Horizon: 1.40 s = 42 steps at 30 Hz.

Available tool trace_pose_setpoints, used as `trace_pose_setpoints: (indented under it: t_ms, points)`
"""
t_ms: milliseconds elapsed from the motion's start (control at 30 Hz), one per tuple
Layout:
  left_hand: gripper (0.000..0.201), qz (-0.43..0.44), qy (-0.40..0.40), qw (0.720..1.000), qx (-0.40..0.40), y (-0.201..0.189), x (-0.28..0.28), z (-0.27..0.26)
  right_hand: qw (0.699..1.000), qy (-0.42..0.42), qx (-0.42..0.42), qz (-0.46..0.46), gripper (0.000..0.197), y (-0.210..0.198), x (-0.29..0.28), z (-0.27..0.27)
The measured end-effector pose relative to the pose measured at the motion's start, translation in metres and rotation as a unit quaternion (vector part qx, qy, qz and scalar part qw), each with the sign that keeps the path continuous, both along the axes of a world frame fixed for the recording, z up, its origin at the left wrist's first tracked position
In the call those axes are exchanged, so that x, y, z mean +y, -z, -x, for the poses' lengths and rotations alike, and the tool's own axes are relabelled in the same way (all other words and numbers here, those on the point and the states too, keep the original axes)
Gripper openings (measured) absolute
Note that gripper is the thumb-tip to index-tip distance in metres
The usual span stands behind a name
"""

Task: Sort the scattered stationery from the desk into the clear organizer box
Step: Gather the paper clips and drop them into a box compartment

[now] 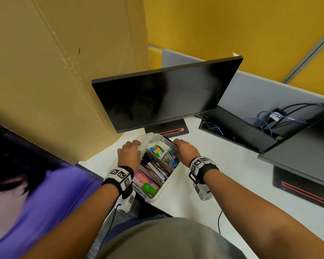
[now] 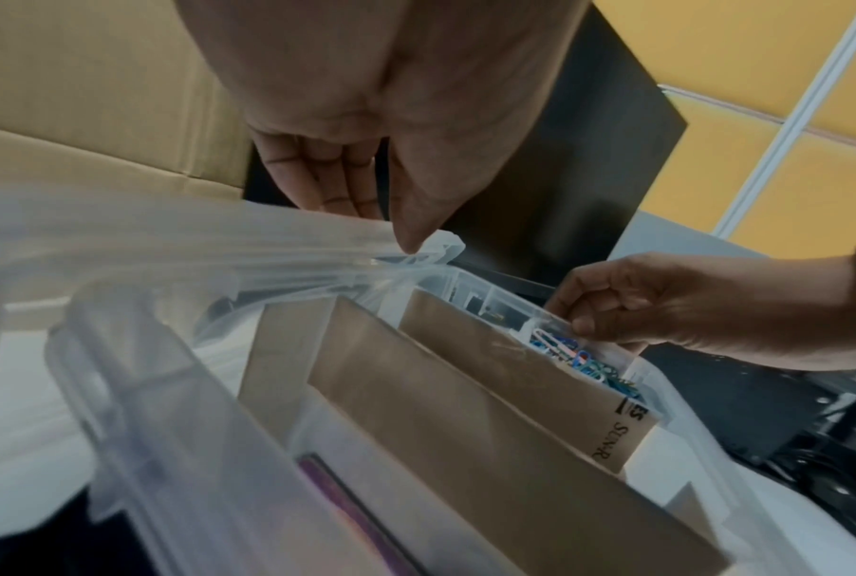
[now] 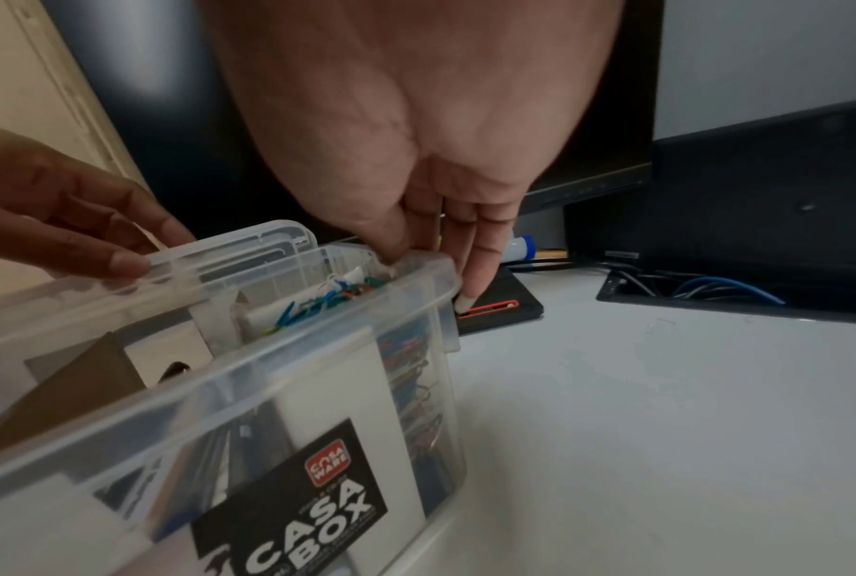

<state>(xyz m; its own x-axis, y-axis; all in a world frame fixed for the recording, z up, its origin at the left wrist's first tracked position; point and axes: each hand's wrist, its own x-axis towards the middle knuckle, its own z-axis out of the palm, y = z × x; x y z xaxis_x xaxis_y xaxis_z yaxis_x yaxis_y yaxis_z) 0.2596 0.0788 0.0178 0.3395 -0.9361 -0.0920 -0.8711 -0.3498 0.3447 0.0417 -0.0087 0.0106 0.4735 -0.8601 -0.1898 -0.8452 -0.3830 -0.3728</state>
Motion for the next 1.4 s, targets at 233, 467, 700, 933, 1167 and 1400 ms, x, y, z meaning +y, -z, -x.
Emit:
trace_pose_setpoints:
  t_ms: [233,467,700,933,1167,1400]
  points:
    - [0.033,0.042,0.060,0.997,0.017,-0.016,-0.005,0.038,0.996,0.058,0.056,-0.036,0.022,-0.007,-0.002,0.031]
    - [0.031,0.072,0.124,0.989,0.021,-0.027,-0.001,0.070,0.988,0.139,-0.060,-0.018,0.045,-0.024,-0.011,0.033]
    - [0.031,0.076,0.180,0.980,0.019,-0.043,0.005,0.085,0.975,0.154,-0.125,-0.098,0.051,-0.039,-0.026,0.014]
    - [0.027,0.043,0.202,0.975,0.083,-0.048,0.014,0.084,0.966,0.178,-0.126,-0.137,0.018,-0.023,-0.026,0.017]
    - [0.037,0.054,0.042,0.997,0.040,-0.023,0.016,0.044,0.966,0.168,-0.141,-0.140,0.019,-0.025,-0.019,0.026]
    - [0.057,-0.113,-0.083,0.989,0.044,0.008,0.028,0.012,0.971,0.175,-0.108,-0.122,0.015,-0.011,0.003,0.038]
